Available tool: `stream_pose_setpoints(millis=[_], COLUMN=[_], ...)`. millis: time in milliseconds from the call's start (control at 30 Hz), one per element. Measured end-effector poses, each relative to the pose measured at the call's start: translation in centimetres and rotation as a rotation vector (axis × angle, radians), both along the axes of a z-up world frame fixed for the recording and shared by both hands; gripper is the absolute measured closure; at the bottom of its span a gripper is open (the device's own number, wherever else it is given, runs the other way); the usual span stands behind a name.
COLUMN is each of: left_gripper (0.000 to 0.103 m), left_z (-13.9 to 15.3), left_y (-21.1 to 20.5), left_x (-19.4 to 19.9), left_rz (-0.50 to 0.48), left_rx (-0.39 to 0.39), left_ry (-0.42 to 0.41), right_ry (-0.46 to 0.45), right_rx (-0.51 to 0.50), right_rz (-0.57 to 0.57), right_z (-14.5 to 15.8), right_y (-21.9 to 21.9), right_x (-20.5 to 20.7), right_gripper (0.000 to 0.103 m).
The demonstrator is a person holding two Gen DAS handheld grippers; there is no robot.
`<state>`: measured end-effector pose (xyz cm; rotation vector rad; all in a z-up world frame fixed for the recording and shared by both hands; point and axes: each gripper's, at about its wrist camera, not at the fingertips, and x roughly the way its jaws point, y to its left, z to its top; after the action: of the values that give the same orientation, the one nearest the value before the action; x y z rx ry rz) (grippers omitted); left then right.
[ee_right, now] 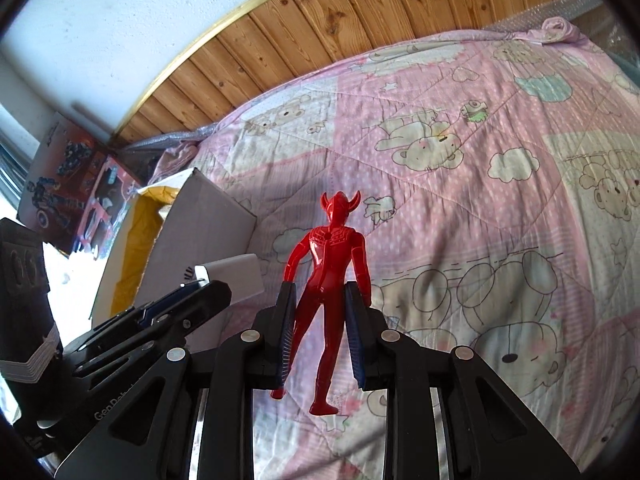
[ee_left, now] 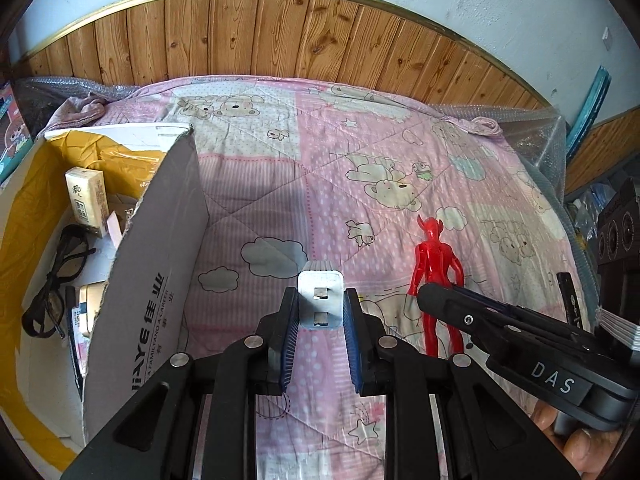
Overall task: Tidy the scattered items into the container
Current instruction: 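Lift and carry the charger with the left tool while the right tool carries the red figure over the box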
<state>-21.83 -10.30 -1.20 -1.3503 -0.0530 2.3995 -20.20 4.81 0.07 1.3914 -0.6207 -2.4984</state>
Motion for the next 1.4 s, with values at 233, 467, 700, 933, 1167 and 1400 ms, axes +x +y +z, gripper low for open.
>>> stream_pose_setpoints(millis=[233, 467, 700, 933, 1167, 1400], left_gripper=[0.08, 0.08, 0.08, 0.08, 0.08, 0.08], left_z=[2.5, 4.8, 6.7, 8.5, 9.6, 9.8], left_y=[-1.0, -2.5, -5.4, -9.4, -14.1, -18.5], left_x=[2.6, 5.0, 6.8, 8.2, 8.7, 8.6], left_rz=[0.0, 0.009, 0.038, 0.091, 0.16, 0.229], left_rx=[0.026, 0.051, 0.08, 0.109, 0.126, 0.132], left_ry=[0.034, 0.07, 0.104, 0.137, 0.161, 0.168], right_ry=[0.03, 0.065, 0.106, 0.136, 0.164, 0.176], right_rx=[-0.004, 0.007, 0.029, 0.051, 0.069, 0.079], right_rz=[0.008, 0.032, 0.082, 0.153, 0.228, 0.288], right_z=[2.4, 4.6, 7.0, 8.8, 10.4, 11.1], right_y=[-1.1, -2.8, -5.9, -9.8, -14.1, -17.4], right_x=[2.5, 4.9, 6.3, 6.7, 6.8, 7.0], right_gripper=[0.078, 0.078, 0.078, 0.078, 0.078, 0.078])
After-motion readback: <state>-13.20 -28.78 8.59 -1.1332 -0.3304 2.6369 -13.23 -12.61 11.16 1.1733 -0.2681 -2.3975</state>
